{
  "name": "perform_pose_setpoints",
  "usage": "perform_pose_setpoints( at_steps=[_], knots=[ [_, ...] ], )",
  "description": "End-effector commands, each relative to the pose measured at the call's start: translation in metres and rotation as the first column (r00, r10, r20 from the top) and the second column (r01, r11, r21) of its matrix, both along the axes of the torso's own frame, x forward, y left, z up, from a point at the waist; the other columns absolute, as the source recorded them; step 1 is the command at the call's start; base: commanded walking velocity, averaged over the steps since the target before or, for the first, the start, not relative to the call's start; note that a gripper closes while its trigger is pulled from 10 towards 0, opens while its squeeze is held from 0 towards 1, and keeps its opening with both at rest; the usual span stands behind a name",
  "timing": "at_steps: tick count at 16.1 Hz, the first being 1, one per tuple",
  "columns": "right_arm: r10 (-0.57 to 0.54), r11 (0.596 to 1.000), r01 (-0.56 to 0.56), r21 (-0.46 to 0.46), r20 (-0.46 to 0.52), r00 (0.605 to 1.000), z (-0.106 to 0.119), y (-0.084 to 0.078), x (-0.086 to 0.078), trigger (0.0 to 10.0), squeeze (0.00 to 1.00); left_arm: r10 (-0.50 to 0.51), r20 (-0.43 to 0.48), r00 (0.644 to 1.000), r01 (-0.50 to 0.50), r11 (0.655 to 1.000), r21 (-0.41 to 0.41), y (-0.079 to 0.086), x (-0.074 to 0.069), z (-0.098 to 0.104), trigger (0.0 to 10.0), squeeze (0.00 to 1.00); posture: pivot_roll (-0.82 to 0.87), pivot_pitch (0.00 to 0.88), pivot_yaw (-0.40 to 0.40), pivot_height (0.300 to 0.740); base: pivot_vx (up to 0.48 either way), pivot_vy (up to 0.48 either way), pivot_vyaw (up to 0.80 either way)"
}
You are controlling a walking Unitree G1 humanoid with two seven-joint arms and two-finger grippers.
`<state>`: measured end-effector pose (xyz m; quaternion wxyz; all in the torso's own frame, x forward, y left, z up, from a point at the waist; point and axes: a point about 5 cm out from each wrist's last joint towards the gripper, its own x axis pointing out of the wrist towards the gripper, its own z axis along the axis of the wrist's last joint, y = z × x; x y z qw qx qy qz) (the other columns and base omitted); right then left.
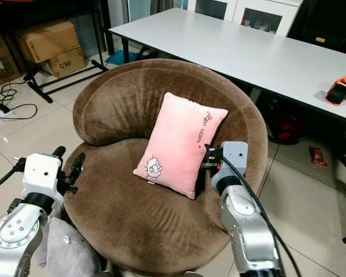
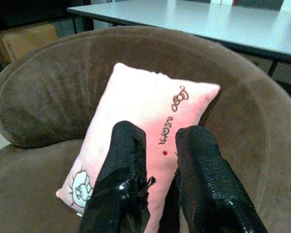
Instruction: Move the pillow to the sofa from floor
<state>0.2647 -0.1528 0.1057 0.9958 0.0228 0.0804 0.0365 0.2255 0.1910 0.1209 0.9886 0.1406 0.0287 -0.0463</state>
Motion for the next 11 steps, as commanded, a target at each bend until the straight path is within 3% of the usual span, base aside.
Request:
perform_pose_setpoints(
  at_steps=[1,4,11],
  knots=[
    [0.024,0.999,-0.025,-0.030,-0.003,1.000,0.003,0.003,0.000,10.0,0.00,-0.006,0.012,1.000,0.006,1.000,0.017,-0.001,-0.001,0.002,10.0,0.00,-0.05,0.002,-0.026,0.740,0.000,0.000,0.00],
    [0.042,0.998,-0.043,-0.044,-0.015,0.999,0.002,0.004,0.000,10.0,0.00,0.001,0.015,1.000,-0.001,1.000,0.013,-0.001,-0.001,0.002,10.0,0.00,-0.05,0.002,-0.034,0.740,0.000,0.000,0.00],
    [0.002,1.000,-0.002,-0.011,-0.078,0.997,-0.008,-0.003,-0.006,10.0,0.00,0.008,0.016,1.000,-0.008,1.000,0.010,-0.002,-0.002,0.001,10.0,0.00,-0.05,0.000,-0.038,0.740,-0.257,0.000,0.00]
  ],
)
